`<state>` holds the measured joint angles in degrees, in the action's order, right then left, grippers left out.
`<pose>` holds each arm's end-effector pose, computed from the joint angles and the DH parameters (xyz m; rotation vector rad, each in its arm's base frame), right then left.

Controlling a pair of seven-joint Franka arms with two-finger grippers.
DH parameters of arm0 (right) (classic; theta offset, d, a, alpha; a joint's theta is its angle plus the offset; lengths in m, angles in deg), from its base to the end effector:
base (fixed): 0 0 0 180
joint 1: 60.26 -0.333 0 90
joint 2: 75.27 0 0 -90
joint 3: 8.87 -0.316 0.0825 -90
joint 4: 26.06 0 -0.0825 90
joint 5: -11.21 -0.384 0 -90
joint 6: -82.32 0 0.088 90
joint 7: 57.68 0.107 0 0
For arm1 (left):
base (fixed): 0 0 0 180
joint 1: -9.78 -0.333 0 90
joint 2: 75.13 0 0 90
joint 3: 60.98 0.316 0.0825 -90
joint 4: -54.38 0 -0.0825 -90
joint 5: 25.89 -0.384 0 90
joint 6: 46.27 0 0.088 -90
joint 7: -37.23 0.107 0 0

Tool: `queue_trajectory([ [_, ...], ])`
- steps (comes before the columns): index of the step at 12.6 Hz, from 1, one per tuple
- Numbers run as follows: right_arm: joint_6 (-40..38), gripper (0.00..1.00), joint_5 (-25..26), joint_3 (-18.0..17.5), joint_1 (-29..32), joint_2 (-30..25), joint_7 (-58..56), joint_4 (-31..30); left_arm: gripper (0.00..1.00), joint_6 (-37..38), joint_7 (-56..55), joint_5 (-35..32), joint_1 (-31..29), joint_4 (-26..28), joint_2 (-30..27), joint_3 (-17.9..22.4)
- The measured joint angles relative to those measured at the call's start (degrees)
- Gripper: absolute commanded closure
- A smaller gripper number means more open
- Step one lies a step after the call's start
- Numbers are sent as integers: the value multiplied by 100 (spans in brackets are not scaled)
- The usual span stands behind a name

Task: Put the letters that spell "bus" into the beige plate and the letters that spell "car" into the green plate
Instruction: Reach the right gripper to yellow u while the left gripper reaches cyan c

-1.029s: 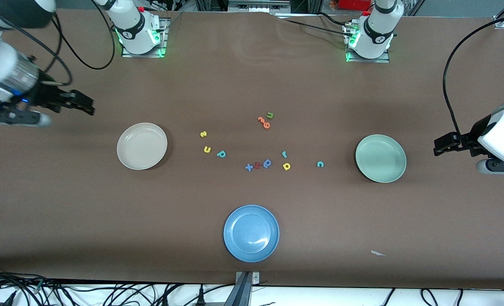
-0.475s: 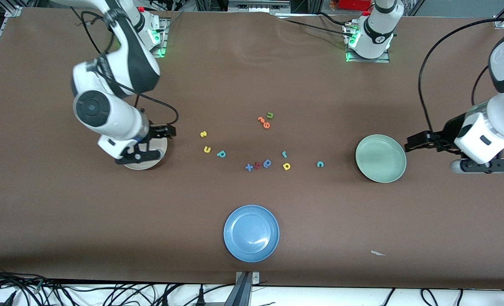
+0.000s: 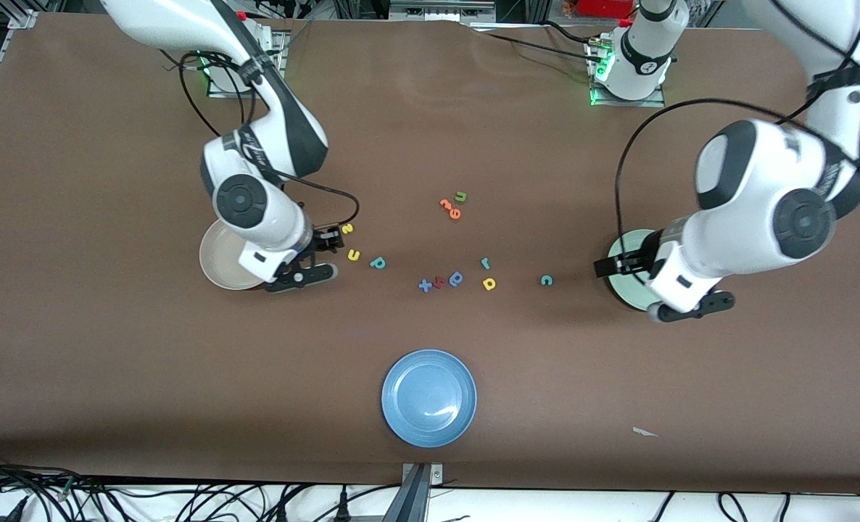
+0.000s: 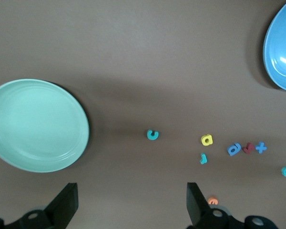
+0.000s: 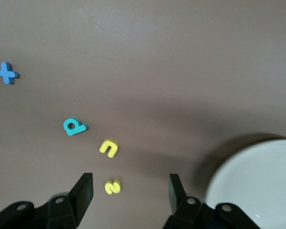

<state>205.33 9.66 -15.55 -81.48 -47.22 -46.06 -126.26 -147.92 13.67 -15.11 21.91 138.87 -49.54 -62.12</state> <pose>0.5787 0.3005 0.2875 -3.0686 -0.3969 0.1695 0.6506 -0.1681 0.4109 2.9729 0.3474 -0.2994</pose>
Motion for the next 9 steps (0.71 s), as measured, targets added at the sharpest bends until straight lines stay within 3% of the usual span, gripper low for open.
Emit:
queue_trajectory([
  [4,1393,27,1,1,-63,119,0,-918,6,-1344,-197,-75,381,942,91,-1],
  [9,1743,31,62,-1,-553,292,596,-1045,6,-2979,-360,-90,856,2240,185,-4],
])
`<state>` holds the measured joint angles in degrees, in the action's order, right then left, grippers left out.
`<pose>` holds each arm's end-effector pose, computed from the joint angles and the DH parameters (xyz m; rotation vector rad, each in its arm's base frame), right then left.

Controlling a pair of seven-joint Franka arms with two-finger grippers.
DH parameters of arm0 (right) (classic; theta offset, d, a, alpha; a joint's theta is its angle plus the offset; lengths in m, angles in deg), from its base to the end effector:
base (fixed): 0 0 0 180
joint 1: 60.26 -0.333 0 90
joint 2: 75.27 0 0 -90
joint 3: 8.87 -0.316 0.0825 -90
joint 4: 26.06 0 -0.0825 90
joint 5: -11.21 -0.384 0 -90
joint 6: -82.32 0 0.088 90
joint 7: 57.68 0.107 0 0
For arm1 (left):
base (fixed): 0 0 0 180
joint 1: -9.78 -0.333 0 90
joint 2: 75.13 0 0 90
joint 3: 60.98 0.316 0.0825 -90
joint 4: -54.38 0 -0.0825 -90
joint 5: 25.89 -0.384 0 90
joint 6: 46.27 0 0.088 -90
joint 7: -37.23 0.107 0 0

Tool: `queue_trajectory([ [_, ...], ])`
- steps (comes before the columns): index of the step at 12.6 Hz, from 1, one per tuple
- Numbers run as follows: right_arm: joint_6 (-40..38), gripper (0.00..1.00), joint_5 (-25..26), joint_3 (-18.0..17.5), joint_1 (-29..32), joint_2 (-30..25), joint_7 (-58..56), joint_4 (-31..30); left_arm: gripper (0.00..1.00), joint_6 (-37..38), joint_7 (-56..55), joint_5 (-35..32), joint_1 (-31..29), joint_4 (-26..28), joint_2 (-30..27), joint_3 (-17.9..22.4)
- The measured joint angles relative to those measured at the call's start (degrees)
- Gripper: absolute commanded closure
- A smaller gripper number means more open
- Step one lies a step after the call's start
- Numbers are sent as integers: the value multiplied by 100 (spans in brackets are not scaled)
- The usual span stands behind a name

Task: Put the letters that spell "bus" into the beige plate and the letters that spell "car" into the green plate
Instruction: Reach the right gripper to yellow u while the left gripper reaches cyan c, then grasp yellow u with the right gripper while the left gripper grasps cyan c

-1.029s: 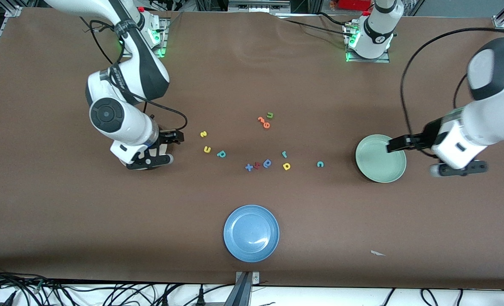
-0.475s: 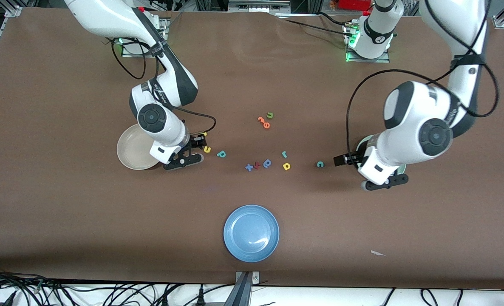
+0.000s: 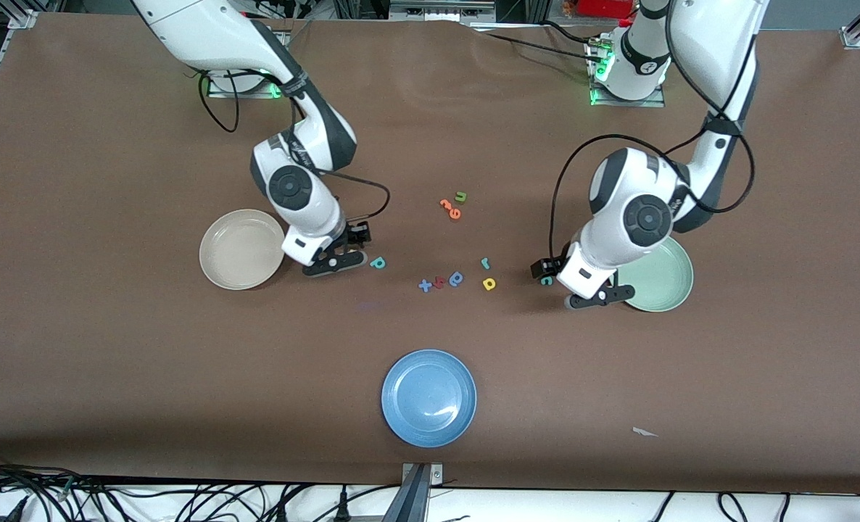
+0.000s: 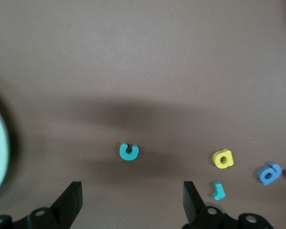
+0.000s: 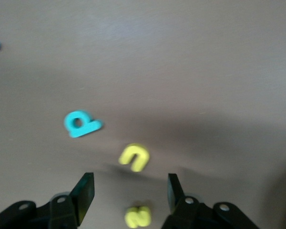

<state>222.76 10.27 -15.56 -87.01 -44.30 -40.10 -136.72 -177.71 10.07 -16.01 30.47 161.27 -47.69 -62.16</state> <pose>0.5210 0.3409 0.2049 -3.0610 -0.3816 0.0713 0.5872 -0.2390 0.2551 3.0180 0.3211 -0.1557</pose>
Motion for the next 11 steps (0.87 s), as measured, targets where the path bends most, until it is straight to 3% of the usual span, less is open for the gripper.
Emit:
queue_trajectory([
  [4,52,34,308,69,-35,110,72,0,17,-808,-15,-34,121,596,147,2],
  [6,120,35,319,80,-36,170,72,0,23,-978,-24,-216,139,627,265,2],
  [11,340,46,427,79,-38,328,72,4,30,-1252,-35,-474,148,626,354,3],
])
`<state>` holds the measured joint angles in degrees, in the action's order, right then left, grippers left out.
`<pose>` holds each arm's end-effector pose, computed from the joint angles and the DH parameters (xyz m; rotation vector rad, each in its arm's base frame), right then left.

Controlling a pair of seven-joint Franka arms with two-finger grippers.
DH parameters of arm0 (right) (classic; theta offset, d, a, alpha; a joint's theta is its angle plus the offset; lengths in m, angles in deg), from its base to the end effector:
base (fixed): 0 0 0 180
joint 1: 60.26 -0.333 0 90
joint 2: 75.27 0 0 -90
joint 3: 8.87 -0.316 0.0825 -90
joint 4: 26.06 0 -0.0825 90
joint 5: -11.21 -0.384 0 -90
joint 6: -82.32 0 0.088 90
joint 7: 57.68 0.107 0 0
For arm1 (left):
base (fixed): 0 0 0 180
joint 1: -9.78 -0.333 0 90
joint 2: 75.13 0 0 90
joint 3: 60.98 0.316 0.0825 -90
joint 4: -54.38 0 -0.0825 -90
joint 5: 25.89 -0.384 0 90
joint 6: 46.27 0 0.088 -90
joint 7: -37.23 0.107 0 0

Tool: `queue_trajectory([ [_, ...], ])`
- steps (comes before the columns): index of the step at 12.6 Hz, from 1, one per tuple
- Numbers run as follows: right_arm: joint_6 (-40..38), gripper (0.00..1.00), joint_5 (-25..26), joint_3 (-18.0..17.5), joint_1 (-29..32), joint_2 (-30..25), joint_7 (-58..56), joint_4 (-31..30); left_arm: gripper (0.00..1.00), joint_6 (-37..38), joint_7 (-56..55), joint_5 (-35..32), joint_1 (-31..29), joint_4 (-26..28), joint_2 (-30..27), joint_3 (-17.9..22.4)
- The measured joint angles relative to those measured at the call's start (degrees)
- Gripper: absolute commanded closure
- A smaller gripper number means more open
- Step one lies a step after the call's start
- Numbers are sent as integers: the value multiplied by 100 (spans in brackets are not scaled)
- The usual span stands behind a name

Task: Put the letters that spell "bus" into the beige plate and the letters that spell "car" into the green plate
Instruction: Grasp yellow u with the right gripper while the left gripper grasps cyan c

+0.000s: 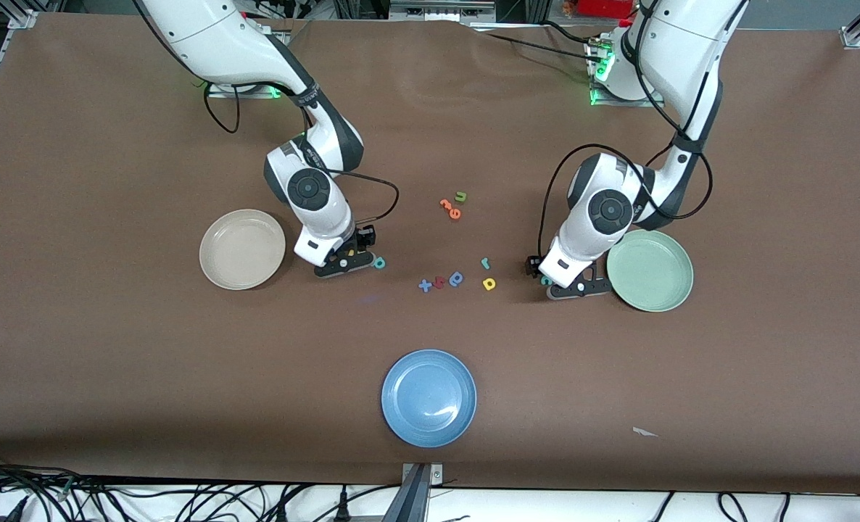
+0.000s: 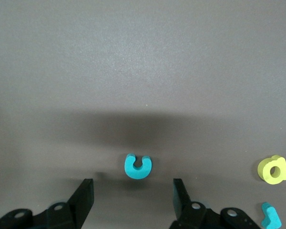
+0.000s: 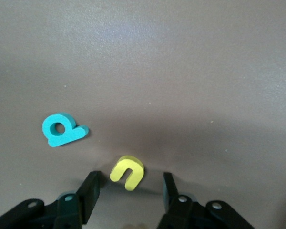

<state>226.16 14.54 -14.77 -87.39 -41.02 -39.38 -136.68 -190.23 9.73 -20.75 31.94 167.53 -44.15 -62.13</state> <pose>0.5214 0.3373 0.1744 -3.0936 -0.4469 0.0359 0.5633 -0.2416 0.1914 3.0772 0.2291 -0.0461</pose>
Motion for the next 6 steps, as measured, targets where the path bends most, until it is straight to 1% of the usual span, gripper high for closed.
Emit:
queue_trajectory([
  [5,44,46,8,-12,-68,5,0,62,30,-30,-5,-106,2,-21,126,3],
  [6,54,50,8,-12,-84,8,0,63,30,-50,-21,-107,2,-43,157,3],
])
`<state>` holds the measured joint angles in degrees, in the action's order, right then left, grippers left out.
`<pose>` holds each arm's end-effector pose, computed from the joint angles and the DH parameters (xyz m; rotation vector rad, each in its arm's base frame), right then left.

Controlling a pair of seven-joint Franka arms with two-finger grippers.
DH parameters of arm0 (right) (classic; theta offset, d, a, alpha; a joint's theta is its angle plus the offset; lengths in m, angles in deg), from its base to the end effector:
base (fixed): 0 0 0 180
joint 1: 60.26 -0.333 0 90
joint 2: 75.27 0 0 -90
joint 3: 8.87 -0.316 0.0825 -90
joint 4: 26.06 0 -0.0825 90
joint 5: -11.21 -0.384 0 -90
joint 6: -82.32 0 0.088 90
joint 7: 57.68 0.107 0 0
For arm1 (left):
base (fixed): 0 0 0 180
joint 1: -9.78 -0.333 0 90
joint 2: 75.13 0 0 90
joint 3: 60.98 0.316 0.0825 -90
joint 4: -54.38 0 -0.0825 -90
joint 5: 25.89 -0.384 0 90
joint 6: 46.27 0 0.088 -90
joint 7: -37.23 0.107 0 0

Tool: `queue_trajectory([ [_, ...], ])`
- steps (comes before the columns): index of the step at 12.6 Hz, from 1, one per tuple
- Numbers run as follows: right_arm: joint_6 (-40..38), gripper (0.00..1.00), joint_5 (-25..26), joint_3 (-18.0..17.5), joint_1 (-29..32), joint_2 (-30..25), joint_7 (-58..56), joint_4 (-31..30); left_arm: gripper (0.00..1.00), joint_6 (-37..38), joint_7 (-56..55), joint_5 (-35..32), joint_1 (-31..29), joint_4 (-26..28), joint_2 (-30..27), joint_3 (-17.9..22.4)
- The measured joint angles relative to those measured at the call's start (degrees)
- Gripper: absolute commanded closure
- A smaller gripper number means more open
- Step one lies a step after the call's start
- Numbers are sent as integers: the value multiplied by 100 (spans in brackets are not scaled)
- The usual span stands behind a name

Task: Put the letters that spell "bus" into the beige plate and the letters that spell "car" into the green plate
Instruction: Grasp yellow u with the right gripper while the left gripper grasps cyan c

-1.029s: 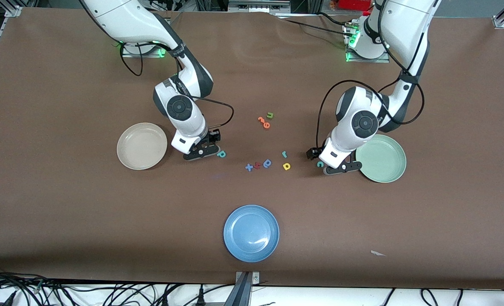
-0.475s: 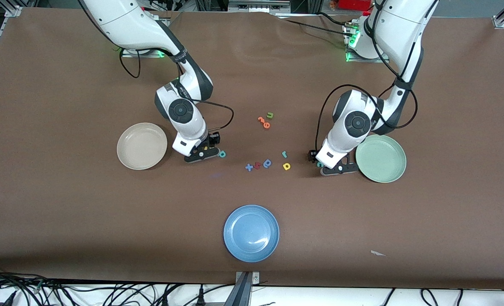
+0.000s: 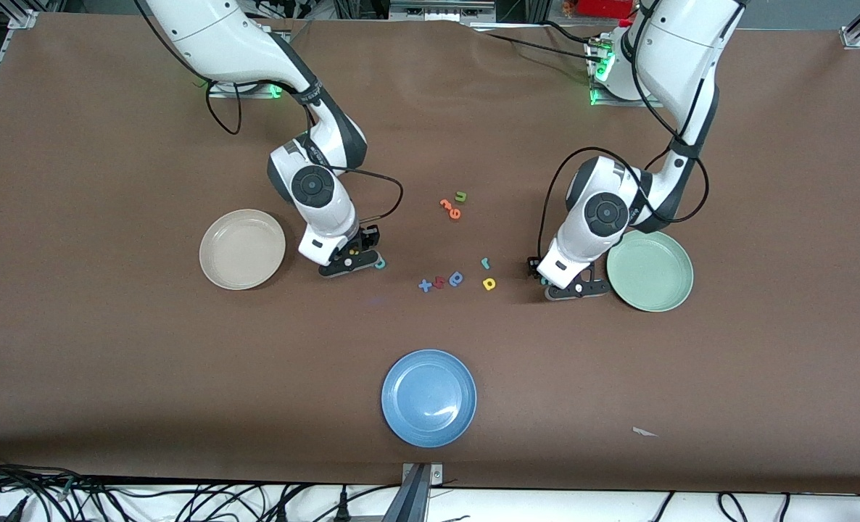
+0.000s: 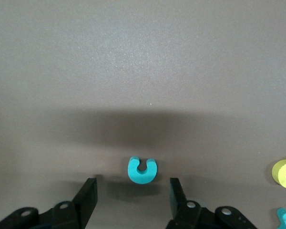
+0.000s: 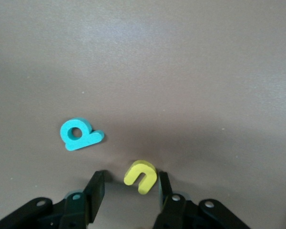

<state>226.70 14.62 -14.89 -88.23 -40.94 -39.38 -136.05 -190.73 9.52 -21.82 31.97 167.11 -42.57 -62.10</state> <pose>0.5199 0.3485 0.1786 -3.0815 -0.4718 0.0094 0.5629 -0.2415 0.1780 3.0936 0.2137 -0.0548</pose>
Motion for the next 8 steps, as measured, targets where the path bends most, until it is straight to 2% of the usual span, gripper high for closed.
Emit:
queue_trajectory([
  [2,13,51,1,0,-4,20,0,4,34,-14,-31,-2,1,-65,75,0],
  [3,19,56,2,0,-4,36,0,11,37,-20,-37,-3,2,-93,105,0],
  [7,19,58,12,2,-4,42,0,35,47,-30,-48,-4,2,-155,161,5],
  [8,19,64,12,2,-4,42,0,37,47,-30,-48,-4,3,-157,162,6],
])
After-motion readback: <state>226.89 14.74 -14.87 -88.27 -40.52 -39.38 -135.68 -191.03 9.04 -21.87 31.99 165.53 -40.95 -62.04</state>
